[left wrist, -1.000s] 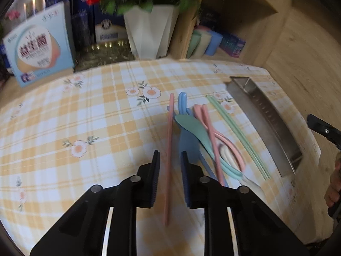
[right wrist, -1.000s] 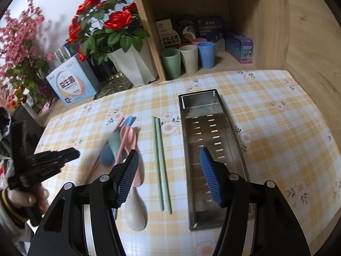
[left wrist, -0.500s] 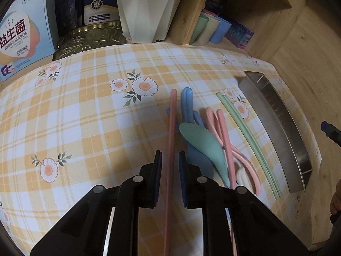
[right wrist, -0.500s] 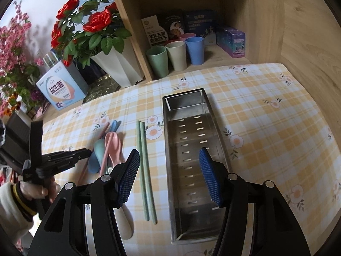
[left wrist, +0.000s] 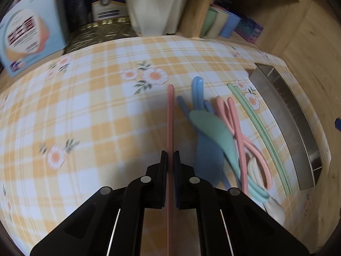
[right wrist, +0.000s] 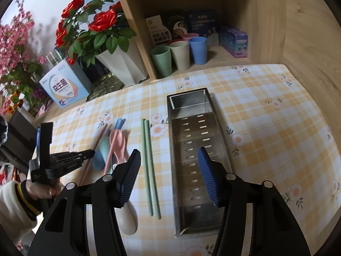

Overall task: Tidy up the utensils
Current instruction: 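Close the right tool on the second pink chopstick in the pile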

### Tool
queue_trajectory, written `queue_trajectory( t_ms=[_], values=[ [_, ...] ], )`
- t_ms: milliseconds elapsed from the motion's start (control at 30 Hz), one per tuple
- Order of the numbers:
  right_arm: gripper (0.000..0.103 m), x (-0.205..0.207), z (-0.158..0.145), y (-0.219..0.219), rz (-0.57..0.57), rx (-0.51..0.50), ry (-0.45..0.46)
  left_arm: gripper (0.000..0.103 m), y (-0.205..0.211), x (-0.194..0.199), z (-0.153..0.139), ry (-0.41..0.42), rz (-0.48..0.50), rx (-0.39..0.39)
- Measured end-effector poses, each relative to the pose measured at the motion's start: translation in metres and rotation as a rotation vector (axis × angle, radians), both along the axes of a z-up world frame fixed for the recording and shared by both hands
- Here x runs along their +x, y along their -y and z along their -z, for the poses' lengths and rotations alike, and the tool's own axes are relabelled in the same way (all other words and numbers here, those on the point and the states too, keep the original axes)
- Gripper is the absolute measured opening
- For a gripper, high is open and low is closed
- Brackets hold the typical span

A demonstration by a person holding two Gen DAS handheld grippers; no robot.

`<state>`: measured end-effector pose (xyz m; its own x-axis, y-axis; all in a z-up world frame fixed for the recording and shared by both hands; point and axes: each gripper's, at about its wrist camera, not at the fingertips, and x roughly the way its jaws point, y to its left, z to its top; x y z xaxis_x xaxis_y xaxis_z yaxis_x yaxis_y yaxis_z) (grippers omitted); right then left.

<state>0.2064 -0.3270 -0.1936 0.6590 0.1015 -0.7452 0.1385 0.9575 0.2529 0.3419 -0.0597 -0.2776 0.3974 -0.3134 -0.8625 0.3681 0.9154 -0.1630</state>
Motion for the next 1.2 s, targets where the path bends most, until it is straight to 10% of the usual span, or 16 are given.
queue_trajectory(
  t_ms=[500, 1200],
  values=[
    [0.027, 0.017, 0.035, -0.091, -0.220, 0.028, -0.072, 0.006, -0.079, -0.102, -0.045, 0.089, -0.249, -0.142],
    [0.018, 0.064, 0.086, -0.156, -0.214, -0.061, -0.198, 0.006, -0.088, -0.127, -0.062, 0.144, -0.271, -0.185]
  ],
)
